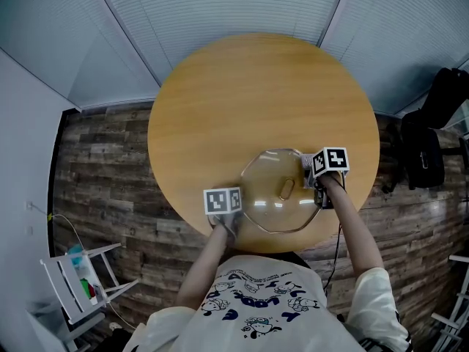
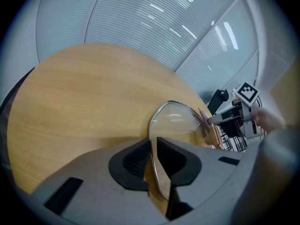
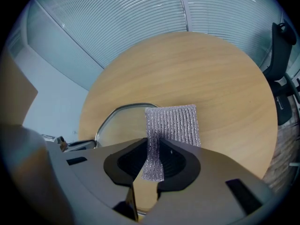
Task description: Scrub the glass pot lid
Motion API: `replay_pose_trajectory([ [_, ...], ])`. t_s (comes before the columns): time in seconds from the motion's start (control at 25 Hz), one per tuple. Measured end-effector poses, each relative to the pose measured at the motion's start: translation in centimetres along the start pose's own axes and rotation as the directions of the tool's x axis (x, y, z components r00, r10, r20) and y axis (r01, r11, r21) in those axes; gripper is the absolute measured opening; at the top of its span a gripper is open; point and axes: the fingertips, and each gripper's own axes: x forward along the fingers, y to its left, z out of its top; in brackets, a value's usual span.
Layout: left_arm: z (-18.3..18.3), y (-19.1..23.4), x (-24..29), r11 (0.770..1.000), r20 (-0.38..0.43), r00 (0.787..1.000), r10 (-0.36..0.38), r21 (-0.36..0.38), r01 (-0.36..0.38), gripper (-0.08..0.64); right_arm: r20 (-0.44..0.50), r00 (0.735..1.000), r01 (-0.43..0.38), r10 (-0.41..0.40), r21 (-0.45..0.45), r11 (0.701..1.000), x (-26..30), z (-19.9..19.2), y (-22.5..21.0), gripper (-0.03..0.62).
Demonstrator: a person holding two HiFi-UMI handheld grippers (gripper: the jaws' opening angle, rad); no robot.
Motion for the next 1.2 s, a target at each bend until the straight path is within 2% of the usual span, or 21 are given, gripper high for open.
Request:
replay_pose_trajectory([
  [0.72, 0.1, 0.0, -0.1, 1.000, 0.000, 1.000, -0.002, 0.014, 0.002, 0.057, 0.003, 1.000, 0.029, -0.029, 0.033, 0.999, -1.1, -3.0, -1.8, 0.075],
  [1.2, 0.2, -0.1, 0.0, 1.000, -0.001, 1.000, -0.005, 0.019, 0.005, 0.057, 0.000, 0.999, 0.054, -0.054, 0.020, 0.998, -1.7, -5.1, -3.0, 0.075],
])
